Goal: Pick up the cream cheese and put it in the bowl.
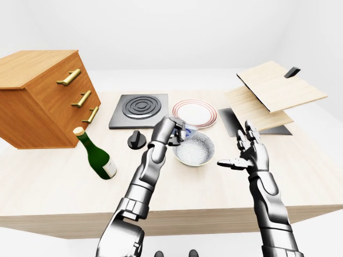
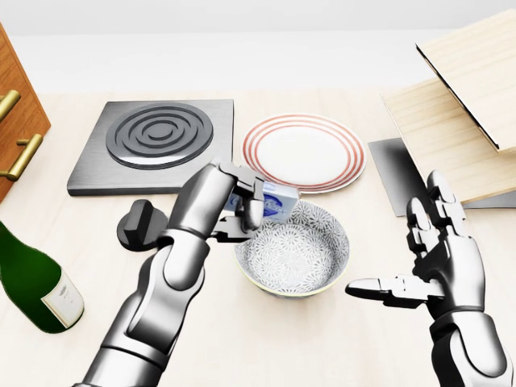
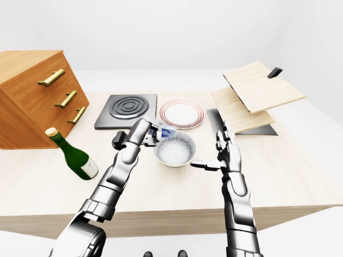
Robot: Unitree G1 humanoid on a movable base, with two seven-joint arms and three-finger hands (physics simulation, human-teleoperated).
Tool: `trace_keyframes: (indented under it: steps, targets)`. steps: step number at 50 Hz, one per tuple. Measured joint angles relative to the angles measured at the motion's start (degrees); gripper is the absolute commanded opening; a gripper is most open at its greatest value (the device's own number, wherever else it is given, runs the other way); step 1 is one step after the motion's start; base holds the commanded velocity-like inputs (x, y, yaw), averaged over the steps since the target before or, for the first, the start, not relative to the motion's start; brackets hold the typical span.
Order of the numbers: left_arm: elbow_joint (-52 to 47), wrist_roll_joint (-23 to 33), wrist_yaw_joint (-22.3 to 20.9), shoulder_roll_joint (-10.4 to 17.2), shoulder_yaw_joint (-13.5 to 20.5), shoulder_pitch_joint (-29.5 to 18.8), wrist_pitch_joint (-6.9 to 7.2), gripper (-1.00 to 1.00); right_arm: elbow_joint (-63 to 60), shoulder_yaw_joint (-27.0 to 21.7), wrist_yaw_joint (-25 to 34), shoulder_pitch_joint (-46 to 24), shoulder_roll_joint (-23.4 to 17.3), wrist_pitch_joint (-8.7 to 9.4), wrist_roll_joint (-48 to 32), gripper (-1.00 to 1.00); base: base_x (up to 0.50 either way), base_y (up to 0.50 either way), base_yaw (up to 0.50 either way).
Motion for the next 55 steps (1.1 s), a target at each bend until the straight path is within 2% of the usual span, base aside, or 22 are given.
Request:
trace_keyframes:
  steps: [24,55]
  targets:
    - [4.5,5.2,1.4,-2.9,-1.8,-0.7,0.00,-1.00,0.9,-0.2,0.6,0.1,-0.2,-0.29,0.8,1.00,0.00,0.00,0.00]
    - [17.2,9.6,7.5,-4.3,-2.5,-4.2,0.00,-1.00,2.4,-0.3,1.1,0.0,-0.2,-1.16,1.4,1.00,0.00,0.00,0.00]
